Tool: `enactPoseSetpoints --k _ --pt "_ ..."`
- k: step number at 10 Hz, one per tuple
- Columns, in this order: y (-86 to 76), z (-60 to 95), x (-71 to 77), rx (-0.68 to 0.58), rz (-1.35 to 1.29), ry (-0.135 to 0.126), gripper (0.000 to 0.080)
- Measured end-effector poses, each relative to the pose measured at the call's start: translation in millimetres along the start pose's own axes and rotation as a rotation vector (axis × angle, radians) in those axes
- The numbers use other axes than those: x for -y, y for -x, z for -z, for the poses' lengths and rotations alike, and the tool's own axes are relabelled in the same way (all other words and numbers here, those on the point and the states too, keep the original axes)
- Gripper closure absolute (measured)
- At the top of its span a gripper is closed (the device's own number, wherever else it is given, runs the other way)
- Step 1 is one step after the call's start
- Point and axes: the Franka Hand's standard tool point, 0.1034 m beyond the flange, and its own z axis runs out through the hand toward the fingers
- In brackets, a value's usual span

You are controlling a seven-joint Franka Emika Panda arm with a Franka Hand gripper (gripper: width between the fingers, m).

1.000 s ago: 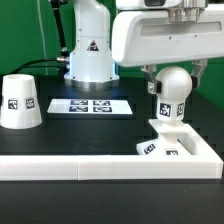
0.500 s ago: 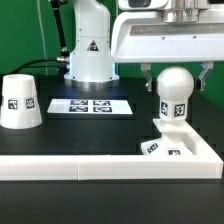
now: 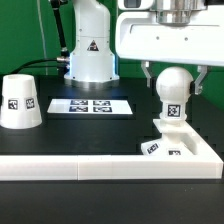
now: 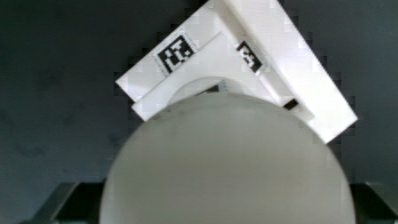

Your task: Assemble lamp

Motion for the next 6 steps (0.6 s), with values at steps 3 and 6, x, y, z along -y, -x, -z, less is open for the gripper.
enactPoseSetpoints --k 3,6 --pt "-3.0 0.0 0.3 -0.013 -0.126 -0.018 0.0222" --pt "-1.7 -0.6 1.4 -0.007 -0.144 -0.022 0.0123"
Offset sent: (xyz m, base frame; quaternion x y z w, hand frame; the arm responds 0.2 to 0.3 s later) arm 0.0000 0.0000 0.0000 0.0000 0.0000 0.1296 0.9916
